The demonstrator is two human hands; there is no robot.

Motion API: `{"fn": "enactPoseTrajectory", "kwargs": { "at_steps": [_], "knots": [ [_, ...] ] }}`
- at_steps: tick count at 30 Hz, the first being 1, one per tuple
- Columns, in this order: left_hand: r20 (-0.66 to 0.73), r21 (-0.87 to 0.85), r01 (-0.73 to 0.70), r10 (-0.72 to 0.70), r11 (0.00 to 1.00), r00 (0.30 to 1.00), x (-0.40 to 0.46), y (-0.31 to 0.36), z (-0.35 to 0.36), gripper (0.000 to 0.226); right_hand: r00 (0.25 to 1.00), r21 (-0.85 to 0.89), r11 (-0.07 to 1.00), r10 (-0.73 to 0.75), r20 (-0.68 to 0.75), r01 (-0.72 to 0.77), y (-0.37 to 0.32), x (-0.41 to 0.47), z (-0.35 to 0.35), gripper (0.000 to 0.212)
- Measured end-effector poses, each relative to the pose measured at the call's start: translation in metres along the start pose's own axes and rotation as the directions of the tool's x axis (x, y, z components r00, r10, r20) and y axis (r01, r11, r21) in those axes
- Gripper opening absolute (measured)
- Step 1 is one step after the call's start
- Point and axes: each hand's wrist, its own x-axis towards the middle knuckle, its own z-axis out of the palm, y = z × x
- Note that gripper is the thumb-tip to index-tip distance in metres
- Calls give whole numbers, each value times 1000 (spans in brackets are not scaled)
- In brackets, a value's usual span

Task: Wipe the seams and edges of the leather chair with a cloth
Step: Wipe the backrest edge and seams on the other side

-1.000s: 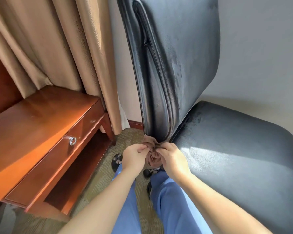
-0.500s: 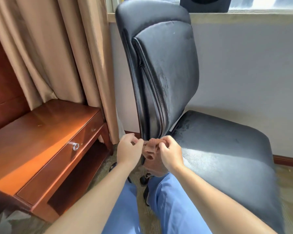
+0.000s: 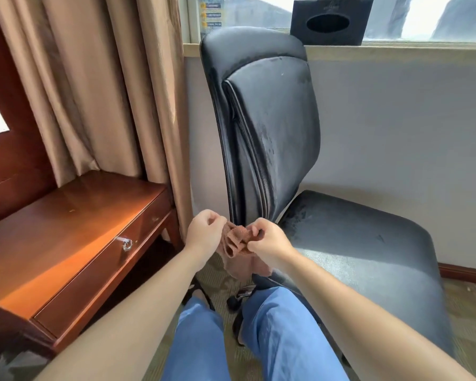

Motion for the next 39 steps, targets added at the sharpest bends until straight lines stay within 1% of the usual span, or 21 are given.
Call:
{"fn": "enactPoseTrajectory", "kwargs": {
  "at_steps": [2,3,4,6,8,9,10,13,15,16,17,18,19,20,21,23,27,31,35,38,39],
  "knots": [
    [45,23,-1,0,1000,999,3,4,1,15,992,-25,999,-36,118,39,-3,1,-1,32],
    [63,35,1,-3,999,998,4,5,1,15,986,-26,998,-51,160,56,-5,2,-1,32],
    [75,48,3,-7,999,997,5,7,0,15,982,-24,997,-63,177,69,-6,2,0,25],
    [84,62,8,-13,998,996,8,8,-2,15,986,23,998,-59,157,56,-11,0,-2,6],
    [86,72,15,-21,997,996,12,7,-5,16,994,96,995,-4,111,-7,-12,0,-6,32],
    [88,75,24,-31,997,996,14,7,-8,17,997,127,991,23,73,-32,-10,1,-7,42],
    [92,63,37,-43,997,995,15,6,-10,17,999,154,987,34,29,-38,-10,2,-10,46],
    [121,27,74,-76,997,990,18,7,-13,14,996,178,984,30,-86,-15,-5,7,-15,47],
    [175,23,88,-90,996,980,17,11,-15,5,986,147,989,15,-165,9,-1,10,-20,45],
    [215,40,85,-92,996,972,16,13,-15,7,977,118,993,6,-211,20,1,11,-25,41],
    [257,83,68,-87,994,962,15,15,-15,17,972,109,994,5,-237,22,3,11,-30,31],
    [295,148,32,-76,988,953,14,18,-14,27,967,101,995,14,-255,13,5,12,-36,29],
    [330,224,-24,-53,974,942,12,21,-13,36,962,83,997,24,-271,-1,9,12,-43,39],
    [361,290,-89,-22,953,932,11,24,-10,42,958,55,998,37,-286,-22,11,12,-52,43],
    [384,333,-150,11,931,923,11,25,-6,46,952,25,999,42,-304,-36,14,12,-61,42],
    [415,366,-243,76,898,907,12,27,5,50,943,-33,998,47,-330,-62,21,11,-80,37],
    [436,388,-340,154,856,887,15,34,34,46,944,-175,977,60,-324,-122,37,5,-109,28],
    [443,437,-443,241,783,863,14,47,70,32,920,-248,951,77,-384,-183,62,3,-130,24],
    [459,465,-516,302,719,835,13,58,102,24,863,-249,922,147,-484,-297,94,5,-153,26],
    [460,531,-525,295,665,838,15,62,129,21,823,-186,916,212,-527,-355,116,4,-168,27],
    [455,542,-516,284,663,844,16,63,138,20,815,-175,916,219,-537,-362,123,4,-172,26]
  ]
}}
